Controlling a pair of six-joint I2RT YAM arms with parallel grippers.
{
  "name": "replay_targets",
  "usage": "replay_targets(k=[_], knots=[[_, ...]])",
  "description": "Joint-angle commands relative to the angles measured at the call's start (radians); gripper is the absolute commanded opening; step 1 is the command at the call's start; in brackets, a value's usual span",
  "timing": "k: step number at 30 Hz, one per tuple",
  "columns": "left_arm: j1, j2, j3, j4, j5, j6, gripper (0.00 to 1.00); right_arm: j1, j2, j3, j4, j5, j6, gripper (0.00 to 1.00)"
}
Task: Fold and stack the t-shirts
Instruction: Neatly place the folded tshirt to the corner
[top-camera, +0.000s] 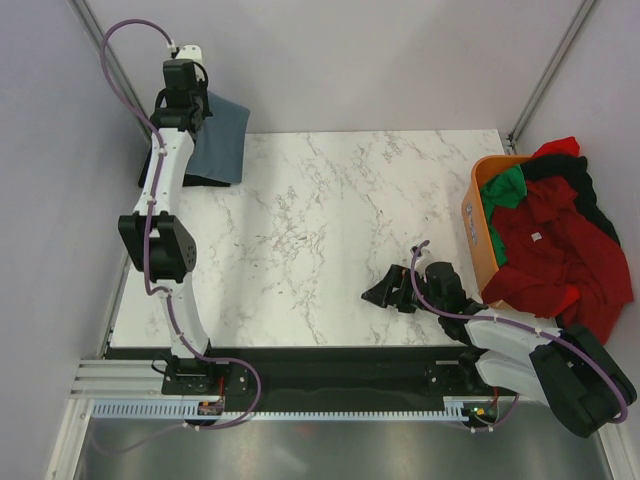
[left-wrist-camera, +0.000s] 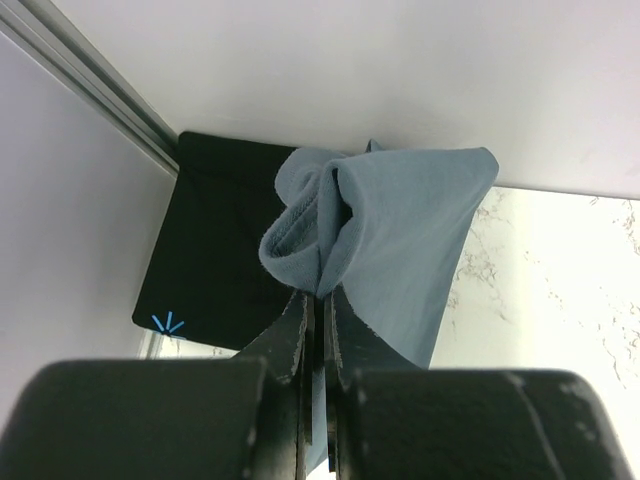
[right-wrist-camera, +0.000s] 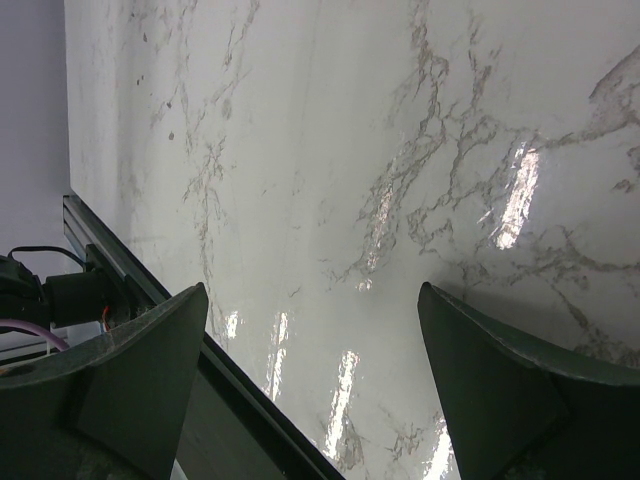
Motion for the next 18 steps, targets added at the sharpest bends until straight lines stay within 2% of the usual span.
replay_targets(k=[1,18], knots=[[0.003,-0.095,0.064,0.098,-0.036,0.066,0.02,-0.003,0.016,-0.024,-0.051,0.004,-0.012,0.95],[0.003,-0.111,0.022,0.096,-0.031,0.100,0.02,-0.006,0.017,-0.027,-0.046,-0.002,-0.012,0.95]])
